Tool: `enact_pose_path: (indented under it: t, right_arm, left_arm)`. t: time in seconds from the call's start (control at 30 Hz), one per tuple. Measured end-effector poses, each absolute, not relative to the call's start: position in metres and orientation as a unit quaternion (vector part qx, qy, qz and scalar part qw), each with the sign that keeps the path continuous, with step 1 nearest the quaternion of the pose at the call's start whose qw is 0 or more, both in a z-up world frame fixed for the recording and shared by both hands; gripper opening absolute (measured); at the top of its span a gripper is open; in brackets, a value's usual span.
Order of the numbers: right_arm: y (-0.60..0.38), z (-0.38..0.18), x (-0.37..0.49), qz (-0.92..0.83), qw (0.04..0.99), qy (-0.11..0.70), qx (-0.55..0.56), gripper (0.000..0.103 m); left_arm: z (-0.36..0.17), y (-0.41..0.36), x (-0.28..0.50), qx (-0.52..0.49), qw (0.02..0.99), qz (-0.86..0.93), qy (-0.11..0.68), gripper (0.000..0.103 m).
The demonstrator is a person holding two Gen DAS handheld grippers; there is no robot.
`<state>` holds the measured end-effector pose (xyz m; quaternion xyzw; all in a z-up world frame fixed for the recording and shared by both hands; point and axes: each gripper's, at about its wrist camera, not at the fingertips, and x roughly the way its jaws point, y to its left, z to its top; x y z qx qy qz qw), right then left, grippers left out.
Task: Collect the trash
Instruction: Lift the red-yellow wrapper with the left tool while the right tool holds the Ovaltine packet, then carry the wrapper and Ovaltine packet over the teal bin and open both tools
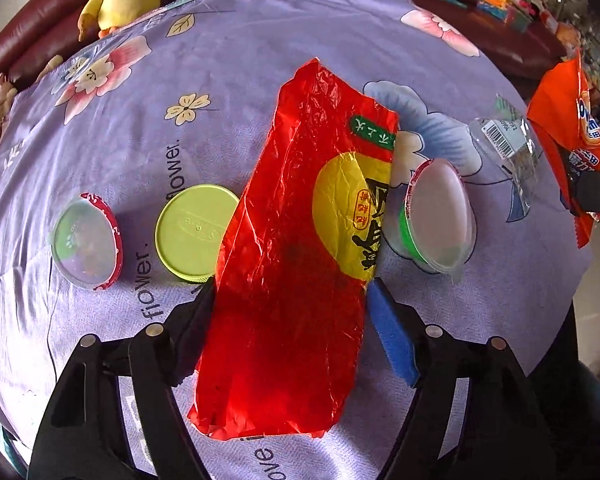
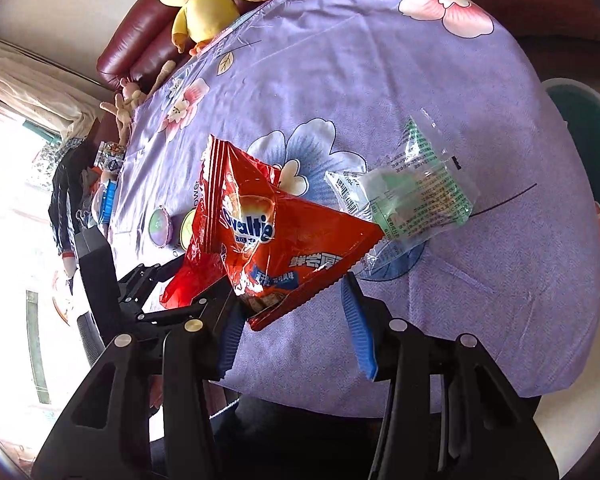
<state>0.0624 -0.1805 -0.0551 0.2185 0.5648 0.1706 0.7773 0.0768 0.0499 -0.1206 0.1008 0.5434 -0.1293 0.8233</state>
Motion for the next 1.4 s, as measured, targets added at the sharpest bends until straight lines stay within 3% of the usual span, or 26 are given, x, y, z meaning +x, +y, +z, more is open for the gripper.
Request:
enact_pose_path:
  t: [0.1, 0.13, 0.17, 0.23, 0.57, 0.77, 1.03, 1.4]
  right_arm:
    - [-0.185, -0.057, 0.063, 0.167, 0.776, 0.565, 0.224, 0.045]
    - [-0.186, -0.058, 0.063, 0.167, 0.776, 0.564, 0.226, 0.045]
    - [-0.187, -0.058, 0.062, 0.167, 0.776, 0.564, 0.228, 0.045]
    - [-0.189, -0.058, 0.062, 0.168, 0.775, 0.564, 0.23, 0.045]
    - [-0.211, -0.048, 0.058, 0.167, 0.784, 0.544, 0.248, 0.045]
    - [-0.247, -0.038, 0.058, 0.151, 0.796, 0.519, 0.274, 0.045]
    - [-0.355, -0.025, 0.038, 0.065, 0.82, 0.475, 0.313, 0.045]
    - [-0.486, -0.056, 0.019, -0.026, 0.81, 0.455, 0.37, 0.046]
  left_arm:
    - [-0.117, 0.047, 0.074, 0.104, 0.829, -0.122, 0.536, 0.055]
    - [-0.113, 0.046, 0.072, 0.101, 0.831, -0.121, 0.533, 0.042]
    - [-0.11, 0.046, 0.071, 0.096, 0.833, -0.121, 0.531, 0.021]
    - [-0.103, 0.045, 0.071, 0.088, 0.835, -0.119, 0.53, 0.008]
    - [-0.054, 0.062, 0.076, 0.019, 0.856, -0.102, 0.506, 0.008]
    - [-0.015, 0.033, 0.083, 0.012, 0.865, -0.138, 0.481, 0.009]
    - [-0.007, -0.087, 0.104, 0.049, 0.841, -0.237, 0.484, 0.009]
    - [-0.057, -0.275, 0.132, 0.115, 0.773, -0.336, 0.526, 0.009]
